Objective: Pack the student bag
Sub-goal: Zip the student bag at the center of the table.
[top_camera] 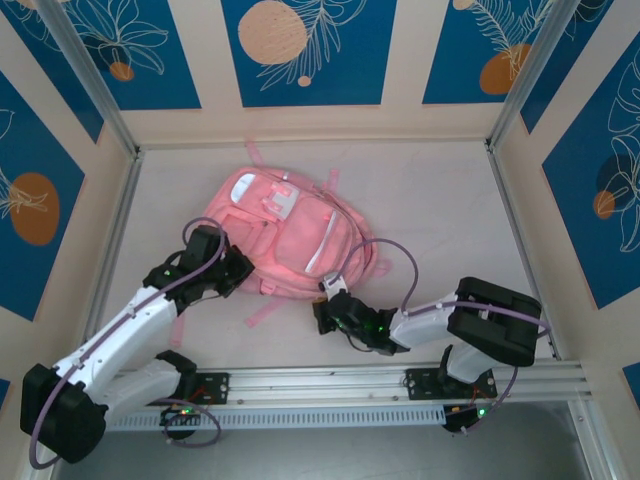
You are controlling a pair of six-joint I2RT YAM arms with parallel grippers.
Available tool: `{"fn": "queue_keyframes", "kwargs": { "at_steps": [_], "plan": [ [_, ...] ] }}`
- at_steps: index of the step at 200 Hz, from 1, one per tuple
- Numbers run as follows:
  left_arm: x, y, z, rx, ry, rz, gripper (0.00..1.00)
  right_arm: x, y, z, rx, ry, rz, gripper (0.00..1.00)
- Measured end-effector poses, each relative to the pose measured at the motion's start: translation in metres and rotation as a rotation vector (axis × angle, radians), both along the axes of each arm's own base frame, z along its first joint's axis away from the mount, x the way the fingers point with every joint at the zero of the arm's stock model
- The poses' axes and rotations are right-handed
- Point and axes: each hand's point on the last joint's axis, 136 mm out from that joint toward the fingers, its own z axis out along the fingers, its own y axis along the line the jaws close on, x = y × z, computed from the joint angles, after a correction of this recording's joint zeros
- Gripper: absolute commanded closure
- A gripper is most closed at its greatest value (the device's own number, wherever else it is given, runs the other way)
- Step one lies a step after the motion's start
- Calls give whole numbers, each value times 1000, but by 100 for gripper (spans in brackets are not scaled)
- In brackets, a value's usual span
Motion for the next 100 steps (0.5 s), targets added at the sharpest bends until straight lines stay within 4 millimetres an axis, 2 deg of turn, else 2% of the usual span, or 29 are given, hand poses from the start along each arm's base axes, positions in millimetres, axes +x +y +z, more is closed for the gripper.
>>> {"fn": "queue_keyframes", "kwargs": {
  "at_steps": [79,100],
  "plan": [
    [-2,6,-1,26,-4,-31,100,8,-26,3,3,-2,-49,100],
    [-2,9,-2,34,-3,-35,100,7,-26,3,6,5,-19,100]
  ]
}}
